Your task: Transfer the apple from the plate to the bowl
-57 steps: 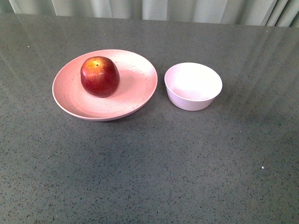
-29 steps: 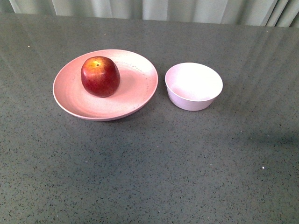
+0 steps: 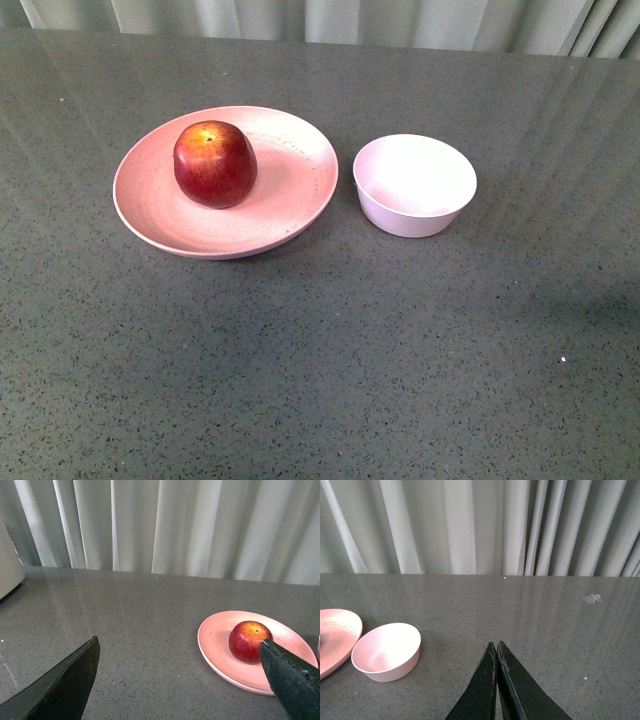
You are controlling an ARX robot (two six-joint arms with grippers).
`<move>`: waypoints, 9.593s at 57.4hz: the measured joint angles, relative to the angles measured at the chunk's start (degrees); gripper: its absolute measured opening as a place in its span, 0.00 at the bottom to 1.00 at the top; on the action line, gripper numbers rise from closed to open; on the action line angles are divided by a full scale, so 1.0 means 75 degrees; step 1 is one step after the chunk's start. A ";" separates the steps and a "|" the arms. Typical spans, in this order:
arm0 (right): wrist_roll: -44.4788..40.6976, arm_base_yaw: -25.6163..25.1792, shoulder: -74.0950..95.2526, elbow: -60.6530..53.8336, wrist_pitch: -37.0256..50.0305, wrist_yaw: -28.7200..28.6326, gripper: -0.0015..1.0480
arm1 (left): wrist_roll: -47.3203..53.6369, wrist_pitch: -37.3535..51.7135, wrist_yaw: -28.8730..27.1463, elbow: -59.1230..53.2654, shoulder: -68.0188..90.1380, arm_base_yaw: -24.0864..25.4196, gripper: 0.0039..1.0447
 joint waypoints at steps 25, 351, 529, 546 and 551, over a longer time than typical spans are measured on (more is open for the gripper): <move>0.0000 0.0000 -0.1355 -0.0003 -0.1335 0.0000 0.02 | 0.0000 0.0000 0.0000 0.0000 0.0000 0.0000 0.92; -0.0006 0.0000 -0.3075 0.0003 -0.3092 0.0000 0.91 | -0.1897 0.2235 -0.0227 0.9614 1.6101 -0.5094 0.92; -0.0003 0.0000 -0.3077 0.0003 -0.3092 0.0003 0.91 | -0.0020 0.0000 0.0000 0.0000 0.0003 0.0003 0.02; -0.0006 0.0000 -0.3077 0.0000 -0.3092 0.0000 0.91 | -0.0015 0.0000 0.0000 0.0000 0.0003 0.0003 0.63; -0.0006 0.0000 -0.3077 0.0003 -0.3092 0.0000 0.91 | -0.0015 0.0000 0.0000 0.0000 0.0003 0.0003 0.77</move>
